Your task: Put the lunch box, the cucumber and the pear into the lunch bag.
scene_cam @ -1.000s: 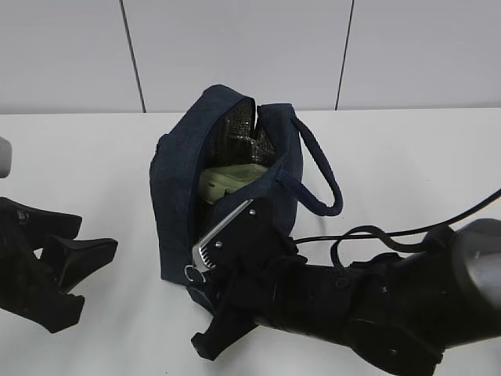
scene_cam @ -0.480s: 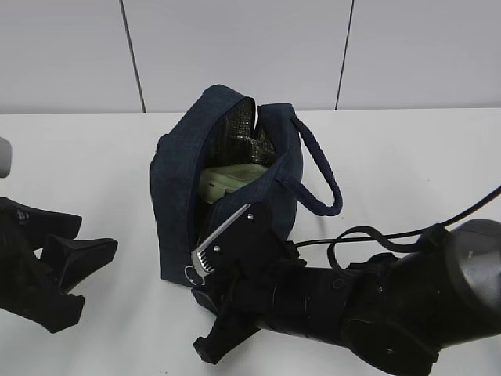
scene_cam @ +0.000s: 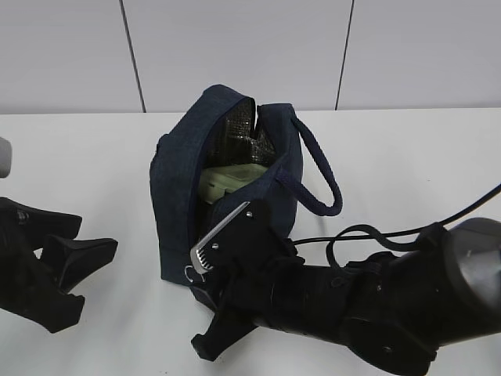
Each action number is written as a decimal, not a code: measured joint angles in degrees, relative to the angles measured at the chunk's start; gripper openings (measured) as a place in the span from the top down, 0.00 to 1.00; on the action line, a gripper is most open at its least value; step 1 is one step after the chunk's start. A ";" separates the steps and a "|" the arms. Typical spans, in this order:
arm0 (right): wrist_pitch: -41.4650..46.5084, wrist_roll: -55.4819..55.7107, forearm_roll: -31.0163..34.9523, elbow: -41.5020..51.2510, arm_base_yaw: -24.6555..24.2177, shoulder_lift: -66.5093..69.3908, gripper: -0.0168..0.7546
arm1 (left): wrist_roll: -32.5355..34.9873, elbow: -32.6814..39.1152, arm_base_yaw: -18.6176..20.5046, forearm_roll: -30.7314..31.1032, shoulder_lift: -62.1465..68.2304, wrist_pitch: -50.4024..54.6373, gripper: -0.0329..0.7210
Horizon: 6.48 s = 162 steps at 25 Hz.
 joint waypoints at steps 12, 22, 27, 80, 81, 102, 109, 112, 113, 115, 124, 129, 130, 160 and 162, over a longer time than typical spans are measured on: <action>0.87 0.00 0.00 -0.78 0.00 0.09 0.75 | 0.00 0.00 0.00 0.00 0.00 0.00 0.50; 0.90 -0.09 0.00 -0.78 0.00 0.09 0.92 | 0.00 0.00 0.00 0.00 0.00 0.00 0.50; 0.90 -0.09 0.00 -0.78 0.00 0.09 0.98 | 0.00 0.00 0.00 0.00 0.00 0.00 0.50; 27.41 -0.20 -4.30 -7.88 0.00 -17.22 0.98 | 0.00 0.00 0.00 0.06 3.45 -1.64 0.51; 27.54 -0.20 -4.30 -7.88 0.00 -17.60 0.98 | 0.00 0.00 0.00 0.06 3.45 -1.64 0.51; 34.07 0.11 -4.30 -12.33 0.00 -19.44 0.98 | 0.00 -3.60 0.00 4.45 11.70 -1.75 0.54; 34.86 0.11 -4.30 -12.44 0.00 -19.44 0.98 | 0.00 -6.09 -1.34 8.11 13.96 -2.16 0.54; 35.03 0.11 -4.30 -12.44 0.00 -19.44 0.98 | 0.00 -6.75 -2.18 9.14 15.78 -2.98 0.55; 35.02 0.24 -4.30 -12.44 0.00 -19.44 0.98 | 0.00 -6.80 -2.26 9.76 16.50 -3.20 0.55; 35.14 0.24 -4.30 -12.52 0.00 -19.44 0.98 | 0.00 -6.85 -2.30 11.72 17.70 -3.32 0.55; 35.22 0.24 -4.30 -12.52 0.00 -19.44 0.98 | 0.00 -6.90 -2.30 13.86 18.81 -6.23 0.55; 35.22 0.24 -4.30 -12.52 0.00 -19.44 0.98 | 0.04 -6.91 -2.30 15.54 18.81 -6.28 0.55; 35.22 0.24 -4.30 -12.52 0.00 -19.44 0.98 | 0.04 -6.91 -2.30 15.67 18.81 -6.28 0.55; 37.09 0.24 -4.30 -13.53 0.00 -20.36 0.98 | -4.08 -9.00 -5.15 16.11 25.92 -12.21 0.57; 37.13 0.24 -4.30 -13.53 0.00 -20.40 0.98 | -4.13 -10.21 -5.15 16.11 26.99 -12.15 0.57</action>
